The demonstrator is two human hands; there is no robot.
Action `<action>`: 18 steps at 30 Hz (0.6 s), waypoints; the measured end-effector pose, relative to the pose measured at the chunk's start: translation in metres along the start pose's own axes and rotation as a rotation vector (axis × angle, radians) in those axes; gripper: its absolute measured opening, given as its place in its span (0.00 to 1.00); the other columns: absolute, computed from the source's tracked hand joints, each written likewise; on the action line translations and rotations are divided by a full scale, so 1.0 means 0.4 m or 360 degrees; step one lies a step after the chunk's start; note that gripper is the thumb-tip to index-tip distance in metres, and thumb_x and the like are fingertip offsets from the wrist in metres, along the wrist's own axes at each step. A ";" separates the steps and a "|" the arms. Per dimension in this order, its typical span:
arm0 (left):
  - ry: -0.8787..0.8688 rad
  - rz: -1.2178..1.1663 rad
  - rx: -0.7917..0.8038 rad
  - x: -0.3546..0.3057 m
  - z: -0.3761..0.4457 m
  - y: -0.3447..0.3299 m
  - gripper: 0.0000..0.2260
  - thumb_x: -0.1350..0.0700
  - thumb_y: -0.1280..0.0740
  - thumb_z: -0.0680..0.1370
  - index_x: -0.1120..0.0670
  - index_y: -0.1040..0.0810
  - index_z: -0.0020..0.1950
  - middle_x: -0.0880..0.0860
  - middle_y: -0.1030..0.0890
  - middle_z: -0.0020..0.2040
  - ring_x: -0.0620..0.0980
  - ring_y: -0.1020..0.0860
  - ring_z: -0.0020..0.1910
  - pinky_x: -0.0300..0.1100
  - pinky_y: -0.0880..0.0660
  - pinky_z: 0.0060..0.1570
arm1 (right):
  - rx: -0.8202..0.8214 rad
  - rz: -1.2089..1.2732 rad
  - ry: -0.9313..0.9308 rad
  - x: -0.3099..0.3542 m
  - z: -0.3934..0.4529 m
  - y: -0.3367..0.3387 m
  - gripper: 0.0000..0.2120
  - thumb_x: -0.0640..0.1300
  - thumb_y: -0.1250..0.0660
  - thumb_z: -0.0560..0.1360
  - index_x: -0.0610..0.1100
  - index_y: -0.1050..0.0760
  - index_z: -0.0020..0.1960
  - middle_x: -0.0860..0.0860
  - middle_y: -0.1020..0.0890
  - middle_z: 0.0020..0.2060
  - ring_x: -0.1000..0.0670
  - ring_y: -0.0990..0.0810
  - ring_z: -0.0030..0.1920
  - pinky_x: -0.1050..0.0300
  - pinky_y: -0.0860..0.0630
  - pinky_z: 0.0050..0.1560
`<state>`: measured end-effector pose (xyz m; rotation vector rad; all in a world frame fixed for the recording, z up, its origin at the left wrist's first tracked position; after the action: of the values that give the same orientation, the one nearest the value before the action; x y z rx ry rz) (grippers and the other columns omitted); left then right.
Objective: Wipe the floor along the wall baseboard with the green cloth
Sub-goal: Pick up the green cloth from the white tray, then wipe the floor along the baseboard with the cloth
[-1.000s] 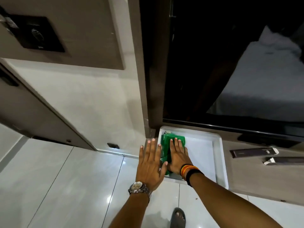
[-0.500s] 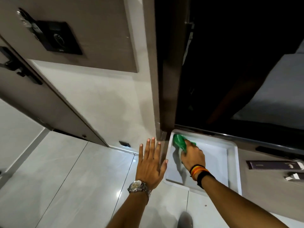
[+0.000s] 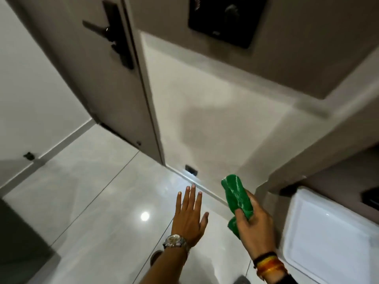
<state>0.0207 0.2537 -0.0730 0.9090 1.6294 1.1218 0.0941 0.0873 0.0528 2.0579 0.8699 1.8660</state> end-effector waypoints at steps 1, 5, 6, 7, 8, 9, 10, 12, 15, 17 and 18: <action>0.0040 0.0017 0.0042 0.050 -0.010 -0.027 0.33 0.40 0.45 0.84 0.57 0.32 0.84 0.62 0.38 0.86 0.64 0.38 0.85 0.61 0.54 0.80 | 0.0022 -0.0033 -0.0007 -0.008 0.024 -0.055 0.26 0.34 0.32 0.75 0.53 0.26 0.69 0.54 0.17 0.56 0.56 0.18 0.52 0.55 0.22 0.60; 0.0143 -0.0035 0.0184 0.196 -0.024 -0.144 0.34 0.39 0.49 0.85 0.57 0.38 0.86 0.61 0.46 0.88 0.64 0.48 0.87 0.60 0.59 0.81 | 0.0128 -0.0226 -0.0089 -0.116 0.123 -0.272 0.26 0.35 0.32 0.75 0.48 0.26 0.71 0.47 0.16 0.60 0.44 0.18 0.58 0.54 0.23 0.62; 0.0145 -0.0034 0.0189 0.223 -0.019 -0.183 0.33 0.40 0.48 0.85 0.57 0.37 0.86 0.61 0.44 0.87 0.64 0.46 0.86 0.60 0.58 0.81 | 0.0183 -0.0264 -0.0136 -0.171 0.147 -0.334 0.26 0.36 0.32 0.75 0.48 0.27 0.72 0.47 0.17 0.61 0.43 0.18 0.59 0.51 0.22 0.63; 0.0134 -0.0041 0.0182 0.244 -0.014 -0.219 0.33 0.40 0.47 0.85 0.58 0.36 0.85 0.62 0.42 0.87 0.65 0.43 0.86 0.60 0.57 0.81 | 0.0236 -0.0289 -0.0186 -0.228 0.167 -0.389 0.26 0.36 0.32 0.76 0.48 0.28 0.73 0.46 0.17 0.62 0.42 0.18 0.60 0.49 0.22 0.63; 0.0125 -0.0057 0.0191 0.270 -0.003 -0.278 0.33 0.41 0.45 0.85 0.58 0.35 0.85 0.62 0.41 0.87 0.65 0.42 0.85 0.60 0.55 0.81 | 0.0290 -0.0312 -0.0239 -0.303 0.188 -0.454 0.27 0.36 0.32 0.76 0.49 0.29 0.73 0.46 0.18 0.63 0.42 0.19 0.60 0.49 0.21 0.62; 0.0133 -0.0060 0.0182 0.301 0.008 -0.342 0.33 0.41 0.44 0.85 0.58 0.35 0.85 0.62 0.41 0.87 0.65 0.41 0.85 0.61 0.52 0.81 | 0.0353 -0.0326 -0.0301 -0.385 0.206 -0.519 0.27 0.36 0.33 0.77 0.50 0.30 0.74 0.46 0.18 0.64 0.42 0.19 0.61 0.51 0.20 0.60; 0.0144 -0.0054 0.0168 0.332 0.021 -0.415 0.33 0.41 0.44 0.84 0.59 0.35 0.85 0.63 0.40 0.86 0.66 0.41 0.85 0.62 0.50 0.81 | 0.0426 -0.0331 -0.0366 -0.474 0.221 -0.584 0.28 0.35 0.35 0.77 0.52 0.31 0.75 0.47 0.19 0.64 0.42 0.19 0.61 0.53 0.20 0.58; 0.0213 -0.0047 0.0182 0.397 0.042 -0.567 0.34 0.41 0.44 0.83 0.59 0.35 0.85 0.64 0.40 0.86 0.66 0.41 0.85 0.63 0.49 0.80 | 0.0572 -0.0337 -0.0475 -0.642 0.249 -0.705 0.30 0.34 0.38 0.77 0.55 0.33 0.76 0.50 0.21 0.67 0.42 0.21 0.64 0.45 0.18 0.59; 0.0300 -0.0101 0.0237 0.464 0.063 -0.830 0.35 0.40 0.50 0.84 0.58 0.41 0.87 0.62 0.47 0.88 0.64 0.49 0.87 0.63 0.55 0.85 | 0.0709 -0.0503 -0.0498 -0.886 0.300 -0.859 0.31 0.34 0.40 0.77 0.54 0.34 0.77 0.49 0.24 0.69 0.41 0.23 0.66 0.40 0.18 0.59; 0.0325 -0.0153 0.0264 0.488 0.085 -0.976 0.36 0.39 0.54 0.84 0.57 0.48 0.88 0.60 0.55 0.88 0.62 0.56 0.88 0.63 0.60 0.86 | 0.0751 -0.0638 -0.0437 -1.002 0.354 -0.937 0.30 0.35 0.40 0.77 0.51 0.34 0.77 0.45 0.25 0.69 0.39 0.23 0.66 0.39 0.20 0.61; 0.0323 -0.0174 0.0270 0.495 0.099 -1.050 0.36 0.39 0.55 0.84 0.56 0.50 0.88 0.59 0.57 0.89 0.61 0.58 0.88 0.62 0.62 0.86 | 0.0757 -0.0691 -0.0387 -1.056 0.384 -0.976 0.30 0.35 0.40 0.76 0.50 0.34 0.77 0.44 0.25 0.69 0.38 0.23 0.66 0.39 0.22 0.63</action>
<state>-0.0286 0.3149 -0.5323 0.8228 1.9405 1.0387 0.1311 0.1936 -0.5317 2.0523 1.6515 1.2364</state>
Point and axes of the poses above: each hand's wrist, its own z-axis towards the middle knuckle, its own y-axis out of the back of the hand, x = y × z, the point moved 10 cm from there along z, towards the middle knuckle
